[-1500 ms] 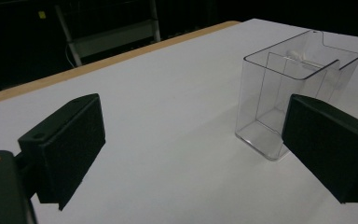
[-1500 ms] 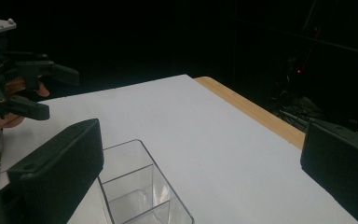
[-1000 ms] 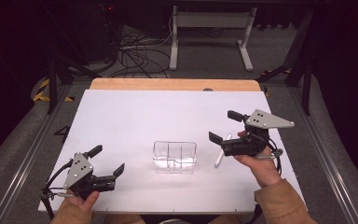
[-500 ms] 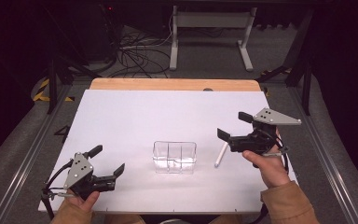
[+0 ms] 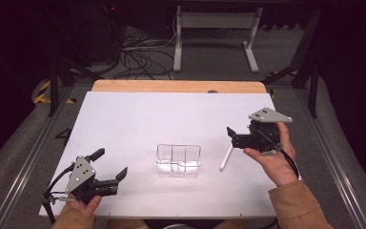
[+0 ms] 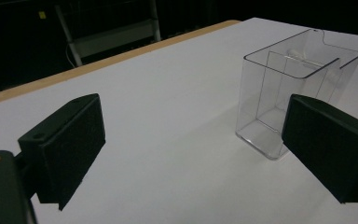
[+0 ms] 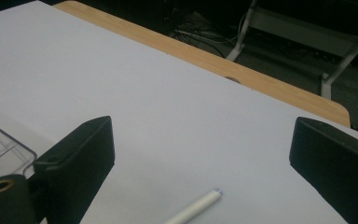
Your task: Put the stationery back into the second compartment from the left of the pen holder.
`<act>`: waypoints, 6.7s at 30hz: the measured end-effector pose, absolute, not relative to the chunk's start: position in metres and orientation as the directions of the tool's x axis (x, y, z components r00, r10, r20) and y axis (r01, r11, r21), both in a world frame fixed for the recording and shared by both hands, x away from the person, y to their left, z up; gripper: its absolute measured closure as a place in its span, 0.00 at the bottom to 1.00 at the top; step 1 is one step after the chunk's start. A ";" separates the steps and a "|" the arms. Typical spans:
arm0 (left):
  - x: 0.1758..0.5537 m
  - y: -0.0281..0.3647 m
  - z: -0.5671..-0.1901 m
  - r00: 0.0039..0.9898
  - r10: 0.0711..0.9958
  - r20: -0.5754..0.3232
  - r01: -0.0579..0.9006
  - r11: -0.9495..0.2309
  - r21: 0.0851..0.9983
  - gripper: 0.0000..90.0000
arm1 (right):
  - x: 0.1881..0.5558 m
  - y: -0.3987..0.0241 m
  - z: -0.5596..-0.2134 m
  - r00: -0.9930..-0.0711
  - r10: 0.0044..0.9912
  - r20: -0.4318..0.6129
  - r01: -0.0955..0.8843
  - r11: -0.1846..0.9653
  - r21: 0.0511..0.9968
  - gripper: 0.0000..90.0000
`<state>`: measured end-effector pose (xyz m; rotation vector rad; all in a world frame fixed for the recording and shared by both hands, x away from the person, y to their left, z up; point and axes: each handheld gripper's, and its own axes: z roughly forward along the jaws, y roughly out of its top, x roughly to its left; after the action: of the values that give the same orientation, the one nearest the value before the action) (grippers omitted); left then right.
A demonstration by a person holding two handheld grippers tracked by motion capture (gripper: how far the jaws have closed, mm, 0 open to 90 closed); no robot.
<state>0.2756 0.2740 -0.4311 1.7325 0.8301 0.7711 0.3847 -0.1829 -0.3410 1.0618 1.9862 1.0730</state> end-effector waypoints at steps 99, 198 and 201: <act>0.273 0.274 -0.434 0.563 0.818 0.116 0.175 -0.256 0.951 0.08 | 0.491 -0.159 -0.435 0.357 0.934 0.024 0.918 -0.356 0.173 0.88; 0.271 0.274 -0.436 0.551 0.825 0.122 0.176 -0.259 0.950 0.08 | 0.357 -0.115 -0.343 -0.832 0.533 0.153 0.177 -0.006 0.984 0.88; 0.271 0.274 -0.436 0.551 0.825 0.121 0.176 -0.257 0.950 0.08 | 0.356 -0.113 -0.347 -0.837 0.527 0.148 0.170 -0.006 0.985 0.88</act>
<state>0.2714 0.2741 -0.4358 1.7489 0.8363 0.7814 0.3555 -0.1128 -0.3469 0.7301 2.0048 1.9212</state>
